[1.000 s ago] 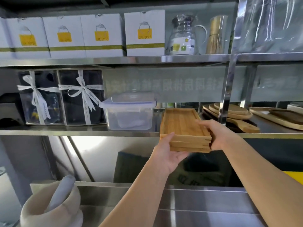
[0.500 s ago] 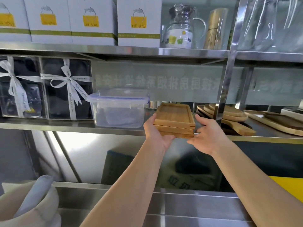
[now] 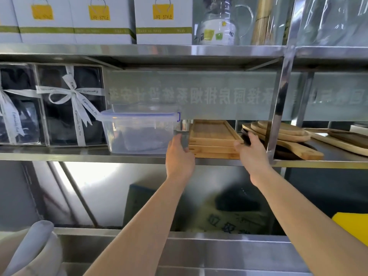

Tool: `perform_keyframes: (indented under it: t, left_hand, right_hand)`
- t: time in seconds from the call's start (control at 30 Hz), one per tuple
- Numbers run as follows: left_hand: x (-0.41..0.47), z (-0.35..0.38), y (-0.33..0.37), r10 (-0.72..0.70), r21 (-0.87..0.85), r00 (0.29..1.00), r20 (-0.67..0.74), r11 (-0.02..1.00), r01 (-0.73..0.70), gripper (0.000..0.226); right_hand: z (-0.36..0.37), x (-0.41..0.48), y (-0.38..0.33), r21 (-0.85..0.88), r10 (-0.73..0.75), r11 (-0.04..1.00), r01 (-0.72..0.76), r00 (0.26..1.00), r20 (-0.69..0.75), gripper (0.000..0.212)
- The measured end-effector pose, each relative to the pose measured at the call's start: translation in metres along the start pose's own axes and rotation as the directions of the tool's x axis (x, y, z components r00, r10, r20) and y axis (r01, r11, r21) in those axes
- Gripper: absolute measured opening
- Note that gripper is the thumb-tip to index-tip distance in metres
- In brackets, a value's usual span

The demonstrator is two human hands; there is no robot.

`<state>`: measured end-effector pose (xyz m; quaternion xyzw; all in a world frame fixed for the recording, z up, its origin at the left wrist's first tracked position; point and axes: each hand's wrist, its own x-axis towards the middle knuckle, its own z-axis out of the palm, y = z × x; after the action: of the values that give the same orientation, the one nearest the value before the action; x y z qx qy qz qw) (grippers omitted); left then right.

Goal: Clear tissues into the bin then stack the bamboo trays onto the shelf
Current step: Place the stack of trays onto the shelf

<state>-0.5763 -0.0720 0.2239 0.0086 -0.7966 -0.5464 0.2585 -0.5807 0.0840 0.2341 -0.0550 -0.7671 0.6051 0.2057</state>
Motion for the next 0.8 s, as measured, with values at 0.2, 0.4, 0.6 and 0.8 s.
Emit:
perform_keyframes:
  t: [0.2,0.4,0.6,0.8]
  left_hand:
    - [0.026,0.007,-0.018,0.037,0.119,0.974,0.223,0.991,-0.065,0.045]
    - [0.026,0.012,-0.022,0.102,0.166,0.979,0.174,0.977,-0.132,0.040]
    - [0.028,0.011,-0.021,0.126,-0.043,0.979,0.162,0.992,-0.121,0.037]
    - [0.024,0.015,-0.020,0.140,-0.052,0.989,0.055,0.989,-0.137,0.034]
  right_hand:
    - [-0.008,0.017,0.010,-0.351,-0.138,0.915,0.201,0.971,0.197,0.060]
    - [-0.012,0.015,0.008,-0.350,-0.181,0.907,0.235,0.967,0.181,0.052]
    - [-0.011,0.019,0.008,-0.313,-0.182,0.921,0.232,0.966,0.183,0.052]
    - [-0.017,0.022,0.014,-0.207,-0.138,0.963,0.173,0.975,0.174,0.057]
